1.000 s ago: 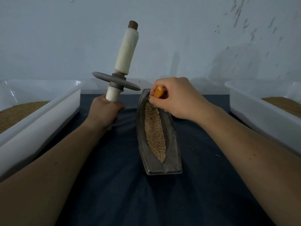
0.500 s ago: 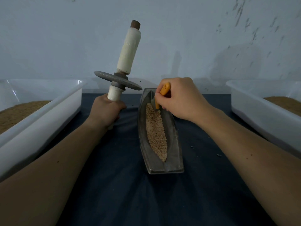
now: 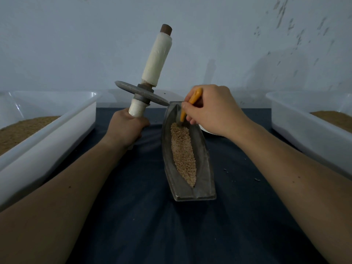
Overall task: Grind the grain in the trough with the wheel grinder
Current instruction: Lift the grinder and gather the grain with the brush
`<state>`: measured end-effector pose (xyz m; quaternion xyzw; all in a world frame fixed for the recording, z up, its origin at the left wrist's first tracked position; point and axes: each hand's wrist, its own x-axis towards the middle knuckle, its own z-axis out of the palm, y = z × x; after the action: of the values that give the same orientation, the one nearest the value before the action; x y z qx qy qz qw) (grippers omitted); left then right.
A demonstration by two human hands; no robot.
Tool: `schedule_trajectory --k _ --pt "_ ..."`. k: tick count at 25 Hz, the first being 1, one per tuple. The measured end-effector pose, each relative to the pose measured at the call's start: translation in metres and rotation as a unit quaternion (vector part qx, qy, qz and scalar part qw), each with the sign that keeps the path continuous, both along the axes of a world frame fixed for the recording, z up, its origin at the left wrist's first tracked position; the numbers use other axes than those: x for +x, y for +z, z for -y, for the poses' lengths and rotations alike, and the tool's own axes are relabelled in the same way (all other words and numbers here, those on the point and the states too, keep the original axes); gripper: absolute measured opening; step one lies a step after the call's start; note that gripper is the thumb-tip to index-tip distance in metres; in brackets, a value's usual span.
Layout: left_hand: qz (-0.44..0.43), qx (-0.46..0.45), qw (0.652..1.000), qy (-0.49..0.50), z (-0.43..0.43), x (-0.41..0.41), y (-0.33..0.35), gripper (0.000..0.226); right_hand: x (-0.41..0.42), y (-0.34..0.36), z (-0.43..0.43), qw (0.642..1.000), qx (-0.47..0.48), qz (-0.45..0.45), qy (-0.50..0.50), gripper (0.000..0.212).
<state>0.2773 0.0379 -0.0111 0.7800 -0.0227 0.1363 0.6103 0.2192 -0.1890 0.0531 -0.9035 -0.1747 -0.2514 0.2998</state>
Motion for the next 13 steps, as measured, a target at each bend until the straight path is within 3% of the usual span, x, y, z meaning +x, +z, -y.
schedule_trajectory --k 3,6,10,13 --pt "-0.005 0.006 1.000 0.002 0.000 0.000 0.000 0.015 -0.011 0.013 -0.001 0.999 -0.018 -0.026 -0.009 0.016" --pt "-0.003 0.001 1.000 0.000 -0.001 0.000 0.000 0.014 -0.025 0.039 -0.005 0.999 -0.025 0.036 -0.027 0.021" --pt "-0.002 0.001 1.000 0.003 -0.001 0.001 -0.001 0.015 -0.057 0.073 -0.013 0.997 -0.053 0.009 0.061 0.018" --pt "-0.003 -0.003 1.000 0.007 -0.002 0.003 -0.001 0.015 -0.064 0.077 -0.021 0.997 -0.063 0.018 0.050 0.021"
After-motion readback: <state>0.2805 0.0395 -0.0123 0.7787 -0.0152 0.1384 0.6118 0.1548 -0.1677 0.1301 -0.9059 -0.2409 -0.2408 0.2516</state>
